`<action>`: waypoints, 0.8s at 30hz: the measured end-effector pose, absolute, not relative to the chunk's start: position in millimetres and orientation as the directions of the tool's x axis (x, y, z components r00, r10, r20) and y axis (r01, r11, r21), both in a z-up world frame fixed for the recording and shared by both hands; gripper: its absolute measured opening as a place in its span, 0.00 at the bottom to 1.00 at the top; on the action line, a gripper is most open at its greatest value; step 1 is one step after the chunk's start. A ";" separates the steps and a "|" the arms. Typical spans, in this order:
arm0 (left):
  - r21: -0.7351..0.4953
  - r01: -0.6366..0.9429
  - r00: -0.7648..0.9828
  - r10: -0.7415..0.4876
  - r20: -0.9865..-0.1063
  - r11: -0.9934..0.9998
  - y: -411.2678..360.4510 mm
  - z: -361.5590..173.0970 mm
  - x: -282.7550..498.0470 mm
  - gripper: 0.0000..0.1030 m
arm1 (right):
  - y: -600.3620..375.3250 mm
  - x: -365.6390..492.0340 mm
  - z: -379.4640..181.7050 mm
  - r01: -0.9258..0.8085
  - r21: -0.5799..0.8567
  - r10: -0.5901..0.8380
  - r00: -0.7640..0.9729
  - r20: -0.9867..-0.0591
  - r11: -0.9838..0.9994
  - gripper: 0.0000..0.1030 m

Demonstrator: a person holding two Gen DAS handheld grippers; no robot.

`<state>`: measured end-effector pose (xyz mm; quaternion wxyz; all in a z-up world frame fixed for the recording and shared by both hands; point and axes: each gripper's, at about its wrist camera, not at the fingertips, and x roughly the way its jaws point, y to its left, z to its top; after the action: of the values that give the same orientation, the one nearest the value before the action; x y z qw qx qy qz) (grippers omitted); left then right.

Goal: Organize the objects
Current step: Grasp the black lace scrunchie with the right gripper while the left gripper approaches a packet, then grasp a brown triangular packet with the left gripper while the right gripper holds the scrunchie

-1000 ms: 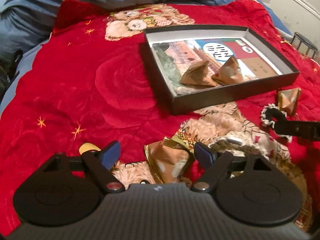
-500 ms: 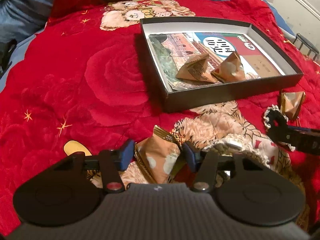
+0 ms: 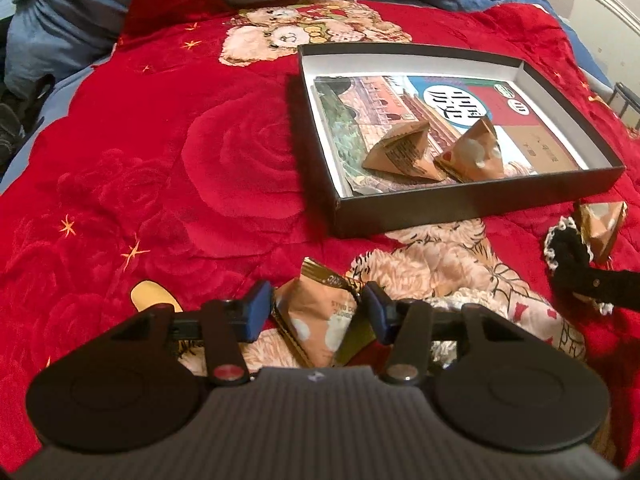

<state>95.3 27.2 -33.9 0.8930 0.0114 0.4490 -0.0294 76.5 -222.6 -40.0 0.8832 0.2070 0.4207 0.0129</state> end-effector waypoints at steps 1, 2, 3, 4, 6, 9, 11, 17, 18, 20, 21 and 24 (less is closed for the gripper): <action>-0.001 0.057 0.599 -0.035 -0.800 0.998 26.2 -33.4 95.1 0.52 | -221.9 76.2 -39.5 0.142 0.395 0.217 0.647 -0.731 0.908 0.22; 0.005 0.050 0.605 -0.026 -0.796 0.999 25.3 -32.7 94.5 0.52 | -220.2 76.2 -38.9 0.131 0.404 0.230 0.648 -0.726 0.905 0.22; 0.012 0.044 0.610 -0.018 -0.792 0.999 24.3 -31.7 93.9 0.52 | -218.3 76.0 -37.9 0.117 0.407 0.240 0.650 -0.721 0.906 0.22; 0.016 0.038 0.614 -0.011 -0.789 0.999 23.3 -30.5 93.6 0.52 | -216.0 75.7 -36.7 0.102 0.410 0.251 0.652 -0.715 0.906 0.22; 0.010 0.026 0.625 -0.008 -0.781 1.000 22.9 -27.8 92.9 0.52 | -213.6 75.1 -34.3 0.081 0.425 0.272 0.658 -0.703 0.902 0.22; -0.011 -0.003 0.636 -0.007 -0.771 1.000 23.4 -23.4 93.3 0.52 | -213.4 74.4 -29.2 0.056 0.456 0.305 0.671 -0.676 0.888 0.22; -0.027 -0.021 0.645 -0.007 -0.764 0.999 24.1 -19.9 93.4 0.52 | -215.2 75.5 -27.5 0.047 0.476 0.322 0.677 -0.662 0.878 0.22; -0.045 -0.039 0.694 -0.005 -0.720 0.998 20.2 -6.4 88.4 0.52 | -214.9 75.2 -19.2 0.013 0.520 0.356 0.713 -0.604 0.854 0.22; -0.051 -0.039 0.703 -0.009 -0.711 0.998 19.5 -3.8 87.3 0.52 | -214.7 74.6 -16.6 0.004 0.526 0.360 0.724 -0.589 0.851 0.22; -0.074 -0.043 0.715 -0.021 -0.699 0.996 19.2 1.1 85.8 0.52 | -215.5 74.8 -12.9 -0.004 0.536 0.364 0.738 -0.568 0.844 0.22; -0.089 -0.046 0.722 -0.028 -0.692 0.995 19.6 3.9 85.5 0.52 | -216.3 74.9 -11.2 -0.008 0.541 0.366 0.746 -0.557 0.841 0.22; -0.104 -0.050 0.745 -0.032 -0.666 0.993 19.7 11.8 84.3 0.52 | -218.4 76.5 -7.9 -0.014 0.553 0.368 0.761 -0.535 0.833 0.22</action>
<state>84.3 19.7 11.8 0.9324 -0.0575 0.3567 0.0050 76.5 -218.5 -7.9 0.8990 0.2685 0.3292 0.1063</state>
